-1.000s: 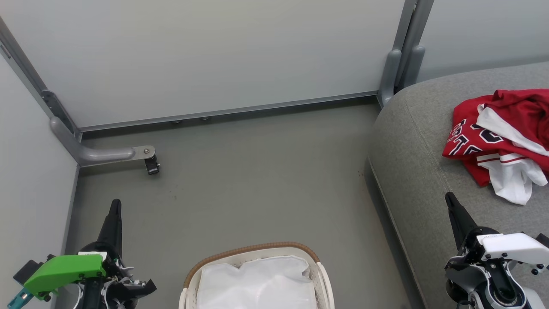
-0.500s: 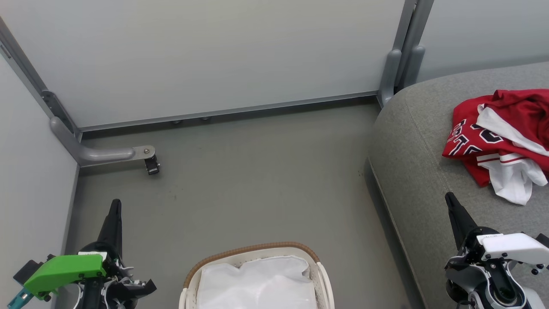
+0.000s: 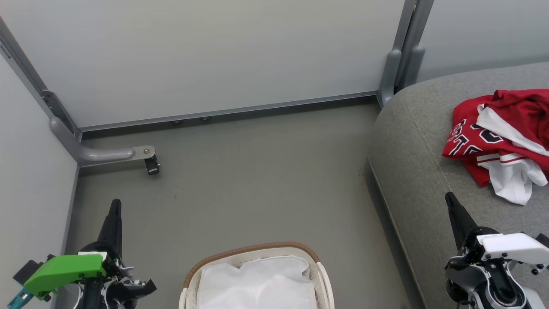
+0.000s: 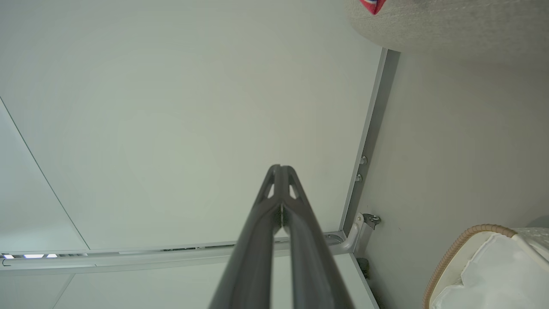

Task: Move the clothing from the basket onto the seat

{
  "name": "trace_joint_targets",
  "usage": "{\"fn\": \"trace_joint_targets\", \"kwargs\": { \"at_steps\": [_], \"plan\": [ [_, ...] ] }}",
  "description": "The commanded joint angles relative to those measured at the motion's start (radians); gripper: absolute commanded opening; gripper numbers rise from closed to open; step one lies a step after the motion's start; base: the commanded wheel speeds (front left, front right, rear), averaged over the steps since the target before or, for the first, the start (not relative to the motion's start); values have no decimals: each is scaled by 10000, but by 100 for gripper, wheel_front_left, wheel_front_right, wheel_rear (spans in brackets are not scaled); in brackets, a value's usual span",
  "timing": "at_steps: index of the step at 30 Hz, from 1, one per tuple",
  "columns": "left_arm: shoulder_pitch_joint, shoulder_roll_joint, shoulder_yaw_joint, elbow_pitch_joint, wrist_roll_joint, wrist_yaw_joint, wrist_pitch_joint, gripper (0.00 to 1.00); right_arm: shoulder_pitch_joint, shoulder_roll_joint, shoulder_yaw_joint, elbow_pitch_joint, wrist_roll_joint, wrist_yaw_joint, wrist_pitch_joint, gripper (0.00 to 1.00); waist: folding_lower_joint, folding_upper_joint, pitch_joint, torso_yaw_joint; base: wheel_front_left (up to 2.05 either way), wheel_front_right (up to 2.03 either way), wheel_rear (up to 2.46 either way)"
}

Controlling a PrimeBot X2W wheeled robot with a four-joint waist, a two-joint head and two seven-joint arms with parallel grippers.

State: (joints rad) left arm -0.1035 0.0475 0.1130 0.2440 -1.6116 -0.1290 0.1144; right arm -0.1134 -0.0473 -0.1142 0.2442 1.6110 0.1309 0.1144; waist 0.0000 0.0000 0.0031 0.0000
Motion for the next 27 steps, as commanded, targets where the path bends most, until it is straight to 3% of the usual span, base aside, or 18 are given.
{"fn": "trace_joint_targets", "kwargs": {
  "at_steps": [1,27],
  "plan": [
    [-107,51,24,-8,-27,-32,30,0,108,-56,-18,-26,39,-3,29,0,0,0,0,0,0,0,0],
    [-107,51,24,-6,-28,-32,30,0,108,-56,-17,-26,39,-3,29,0,0,0,0,0,0,0,0]
  ]
}}
